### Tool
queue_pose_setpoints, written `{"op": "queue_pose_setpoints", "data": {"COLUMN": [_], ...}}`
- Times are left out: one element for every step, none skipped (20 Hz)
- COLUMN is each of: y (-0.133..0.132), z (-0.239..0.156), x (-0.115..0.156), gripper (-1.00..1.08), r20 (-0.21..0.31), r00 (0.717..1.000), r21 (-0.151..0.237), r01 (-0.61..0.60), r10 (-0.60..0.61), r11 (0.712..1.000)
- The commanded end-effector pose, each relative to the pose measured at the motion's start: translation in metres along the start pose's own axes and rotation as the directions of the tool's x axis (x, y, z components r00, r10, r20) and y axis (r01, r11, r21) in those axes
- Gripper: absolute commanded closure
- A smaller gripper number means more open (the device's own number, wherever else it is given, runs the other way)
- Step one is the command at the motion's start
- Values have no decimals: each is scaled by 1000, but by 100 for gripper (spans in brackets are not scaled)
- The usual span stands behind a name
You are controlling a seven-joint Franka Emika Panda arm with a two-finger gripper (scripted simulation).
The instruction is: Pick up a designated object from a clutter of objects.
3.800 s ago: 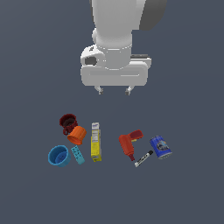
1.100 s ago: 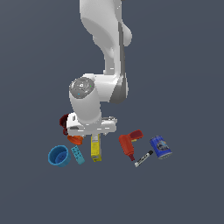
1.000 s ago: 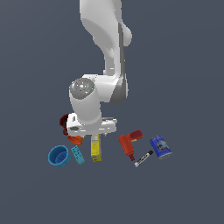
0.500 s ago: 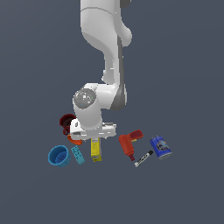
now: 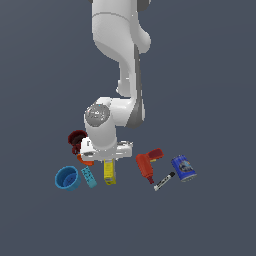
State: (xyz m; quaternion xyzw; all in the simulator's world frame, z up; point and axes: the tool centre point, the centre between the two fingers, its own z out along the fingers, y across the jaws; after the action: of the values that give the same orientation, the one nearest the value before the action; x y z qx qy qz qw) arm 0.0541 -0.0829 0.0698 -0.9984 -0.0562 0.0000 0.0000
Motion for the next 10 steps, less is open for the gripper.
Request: {"op": "queue_pose_setpoints", "data": {"y": [0,0,0,0,0,0,0,0,-1,-1], "z": [0,0,0,0,0,0,-1,-2,-4,-7], "x": [0,0,0,0,0,0,0,0,0,0], "gripper": [108,108,108,108,108,108,108,108,108,108], "r20": [0,0,0,0,0,0,0,0,0,0], "r00": [1000,1000,1000,1000,1000,1000,1000,1000,1000,1000], "r21": [0,0,0,0,0,0,0,0,0,0], "r01": [0,0,0,0,0,0,0,0,0,0], "r10": [0,0,0,0,0,0,0,0,0,0], "r11": [1000,1000,1000,1000,1000,1000,1000,1000,1000,1000]}}
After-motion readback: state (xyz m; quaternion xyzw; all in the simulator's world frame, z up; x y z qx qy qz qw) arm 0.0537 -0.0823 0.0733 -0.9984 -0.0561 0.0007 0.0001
